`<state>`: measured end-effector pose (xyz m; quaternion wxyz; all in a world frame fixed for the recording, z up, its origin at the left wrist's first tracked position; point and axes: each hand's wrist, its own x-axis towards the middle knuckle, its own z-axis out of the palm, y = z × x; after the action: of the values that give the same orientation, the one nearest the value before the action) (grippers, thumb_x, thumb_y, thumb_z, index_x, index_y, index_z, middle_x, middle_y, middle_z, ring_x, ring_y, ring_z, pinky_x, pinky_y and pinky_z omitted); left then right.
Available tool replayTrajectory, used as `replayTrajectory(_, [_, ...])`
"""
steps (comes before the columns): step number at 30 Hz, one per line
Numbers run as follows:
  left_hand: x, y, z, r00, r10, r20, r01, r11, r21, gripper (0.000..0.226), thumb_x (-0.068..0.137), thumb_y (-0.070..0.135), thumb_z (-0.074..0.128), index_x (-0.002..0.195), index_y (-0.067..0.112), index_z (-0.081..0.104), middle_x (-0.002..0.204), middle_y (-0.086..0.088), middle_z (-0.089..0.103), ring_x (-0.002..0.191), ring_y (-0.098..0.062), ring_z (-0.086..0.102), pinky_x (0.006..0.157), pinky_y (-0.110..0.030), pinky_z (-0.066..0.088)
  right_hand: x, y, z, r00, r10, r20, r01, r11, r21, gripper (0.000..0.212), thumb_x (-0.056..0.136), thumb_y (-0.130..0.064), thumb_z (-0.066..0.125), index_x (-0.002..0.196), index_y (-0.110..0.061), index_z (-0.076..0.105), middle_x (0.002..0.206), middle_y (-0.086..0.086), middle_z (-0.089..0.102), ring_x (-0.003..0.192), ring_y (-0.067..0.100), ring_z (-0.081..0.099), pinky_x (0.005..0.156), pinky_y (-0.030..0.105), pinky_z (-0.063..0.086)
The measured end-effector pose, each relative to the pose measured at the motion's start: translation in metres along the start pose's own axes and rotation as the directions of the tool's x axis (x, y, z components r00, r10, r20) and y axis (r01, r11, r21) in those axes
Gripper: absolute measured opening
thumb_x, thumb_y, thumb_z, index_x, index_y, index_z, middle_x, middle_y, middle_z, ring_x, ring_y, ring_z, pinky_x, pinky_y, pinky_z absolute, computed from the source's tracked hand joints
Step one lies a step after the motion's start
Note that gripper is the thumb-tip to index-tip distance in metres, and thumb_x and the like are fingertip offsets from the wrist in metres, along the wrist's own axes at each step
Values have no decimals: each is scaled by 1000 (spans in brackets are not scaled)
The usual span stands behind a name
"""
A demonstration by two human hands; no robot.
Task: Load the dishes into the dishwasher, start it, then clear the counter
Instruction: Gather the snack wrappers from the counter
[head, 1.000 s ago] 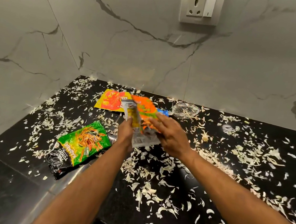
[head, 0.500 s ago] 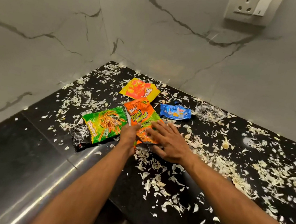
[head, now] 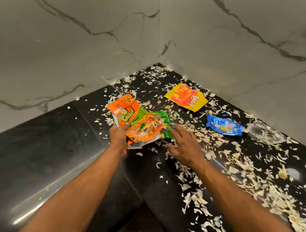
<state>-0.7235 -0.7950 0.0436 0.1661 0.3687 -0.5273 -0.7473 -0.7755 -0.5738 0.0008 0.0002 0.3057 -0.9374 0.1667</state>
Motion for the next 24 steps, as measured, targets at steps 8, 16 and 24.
replayTrajectory(8, [29,17,-52,997,13,-71,-17,998,-64,17,95,0,52,106,7,62,93,-8,67,92,-31,65,84,-46,55,45,-32,13,966,-24,259,69,984,-165,72,95,-53,47,155,-33,12,164,-3,-1,151,18,-2,121,48,3])
replayTrajectory(16, [46,20,-78,992,-8,-124,-1,997,-76,15,96,2,52,106,8,61,95,-9,67,93,-32,66,86,-47,55,65,-38,15,967,41,251,7,982,-188,53,98,-43,45,148,-31,33,154,-2,36,141,21,32,118,51,14])
replayTrajectory(24, [62,38,-77,985,9,-172,-31,992,-126,20,97,3,52,115,6,60,97,-8,67,81,-23,66,77,-41,56,70,-21,4,994,-37,100,53,985,-162,46,103,-34,39,148,-27,36,154,-3,38,139,17,38,117,45,21])
